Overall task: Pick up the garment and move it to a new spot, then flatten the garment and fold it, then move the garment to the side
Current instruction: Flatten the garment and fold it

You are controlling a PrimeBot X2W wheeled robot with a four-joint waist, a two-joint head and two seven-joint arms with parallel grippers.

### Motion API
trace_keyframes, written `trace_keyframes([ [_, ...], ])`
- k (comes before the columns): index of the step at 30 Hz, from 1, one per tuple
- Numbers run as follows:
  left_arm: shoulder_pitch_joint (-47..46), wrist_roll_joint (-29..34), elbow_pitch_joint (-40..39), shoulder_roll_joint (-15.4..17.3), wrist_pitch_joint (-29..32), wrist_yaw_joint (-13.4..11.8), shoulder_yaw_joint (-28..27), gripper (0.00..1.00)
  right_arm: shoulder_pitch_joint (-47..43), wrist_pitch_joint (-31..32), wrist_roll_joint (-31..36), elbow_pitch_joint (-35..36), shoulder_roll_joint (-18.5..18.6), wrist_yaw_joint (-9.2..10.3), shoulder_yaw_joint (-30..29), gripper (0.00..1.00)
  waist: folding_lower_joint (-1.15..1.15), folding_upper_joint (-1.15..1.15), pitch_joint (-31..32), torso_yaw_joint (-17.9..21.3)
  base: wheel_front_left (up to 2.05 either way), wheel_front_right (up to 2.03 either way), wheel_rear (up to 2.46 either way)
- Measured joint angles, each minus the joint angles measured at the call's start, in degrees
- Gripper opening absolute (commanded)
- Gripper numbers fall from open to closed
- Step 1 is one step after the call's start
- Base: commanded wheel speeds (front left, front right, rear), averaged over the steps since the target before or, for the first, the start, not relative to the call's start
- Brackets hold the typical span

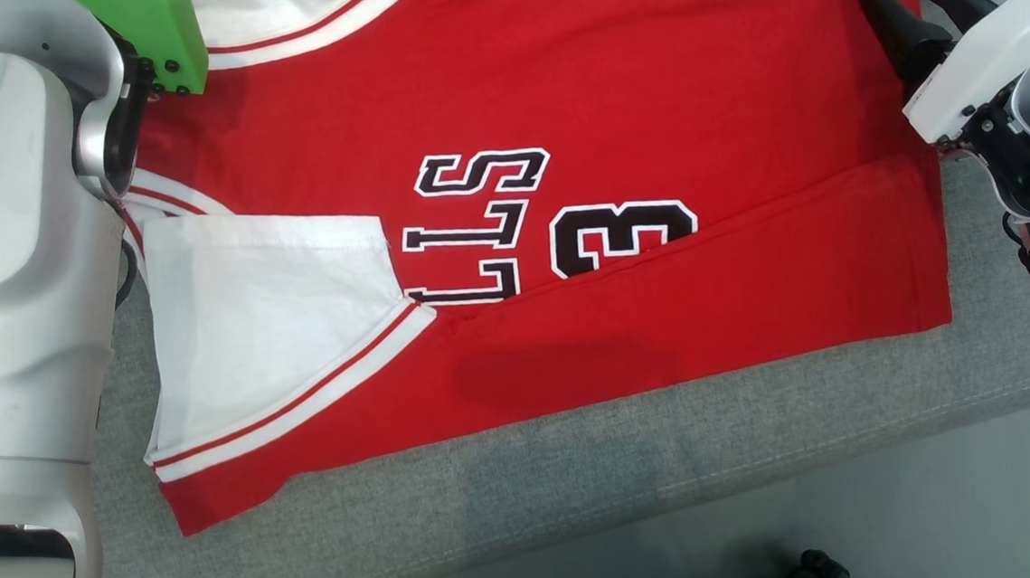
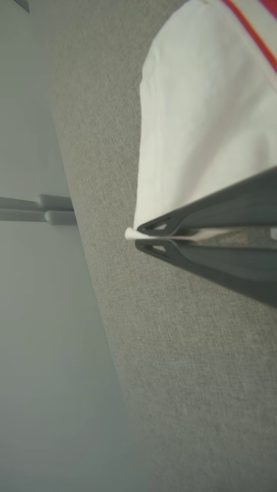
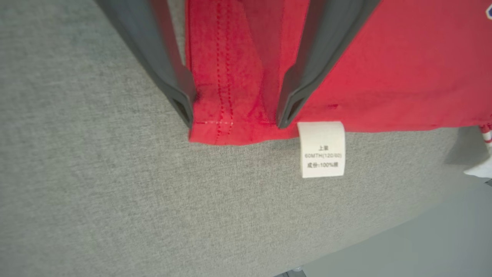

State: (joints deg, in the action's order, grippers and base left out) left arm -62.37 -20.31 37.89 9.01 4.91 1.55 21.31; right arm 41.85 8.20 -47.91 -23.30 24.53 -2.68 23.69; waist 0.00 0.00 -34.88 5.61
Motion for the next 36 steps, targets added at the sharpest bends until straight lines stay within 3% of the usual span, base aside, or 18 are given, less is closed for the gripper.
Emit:
trace_keyframes([
  [2,0.0,0.0,0.1,0.0,-0.5,0.0,0.0,0.0,0.5,0.0,0.0,-0.8,-0.2,-0.32,0.1,1.0,0.0,0.0,-0.1,-0.1,0.0,0.0,0.0],
  [3,0.0,0.0,0.1,0.0,-0.5,0.0,0.0,0.0,0.9,0.0,0.0,-1.3,-0.2,-0.32,0.1,0.94,0.0,0.0,-0.1,-0.1,0.0,0.0,0.0],
  [5,0.0,0.0,0.2,0.0,-0.5,0.0,0.0,0.0,1.7,-0.1,0.2,-2.0,-0.2,-0.32,0.1,0.56,0.0,0.0,-0.2,-0.1,0.0,0.0,0.0],
  [6,0.0,0.0,0.2,0.0,-0.9,0.0,0.0,0.0,2.2,-0.2,0.4,-2.3,-0.2,-0.32,0.1,0.46,0.0,0.0,-0.2,-0.1,0.0,0.0,0.0],
  [7,0.0,0.0,0.2,0.0,-1.0,0.0,0.0,0.0,2.7,-0.5,0.6,-2.6,-0.2,-0.32,0.0,0.44,0.0,0.0,-0.3,-0.1,0.0,0.0,0.0],
  [11,0.0,-0.5,0.4,0.0,-1.7,0.0,-0.3,0.0,3.9,-1.2,1.1,-3.9,-0.4,-0.8,0.1,0.0,0.0,0.0,-0.3,-0.2,0.0,0.0,0.0],
  [26,2.1,-4.1,-0.4,0.8,-5.9,0.6,-4.0,0.0,4.7,-5.7,1.6,-6.9,-2.0,-2.42,0.8,0.0,0.0,0.0,0.5,0.0,0.0,0.0,0.0],
  [36,10.2,-8.5,-5.5,0.6,-12.6,2.0,-7.6,0.0,2.2,-12.2,1.6,-6.2,-3.0,-3.66,1.1,0.0,0.0,0.0,3.3,0.7,0.0,0.0,0.0],
])
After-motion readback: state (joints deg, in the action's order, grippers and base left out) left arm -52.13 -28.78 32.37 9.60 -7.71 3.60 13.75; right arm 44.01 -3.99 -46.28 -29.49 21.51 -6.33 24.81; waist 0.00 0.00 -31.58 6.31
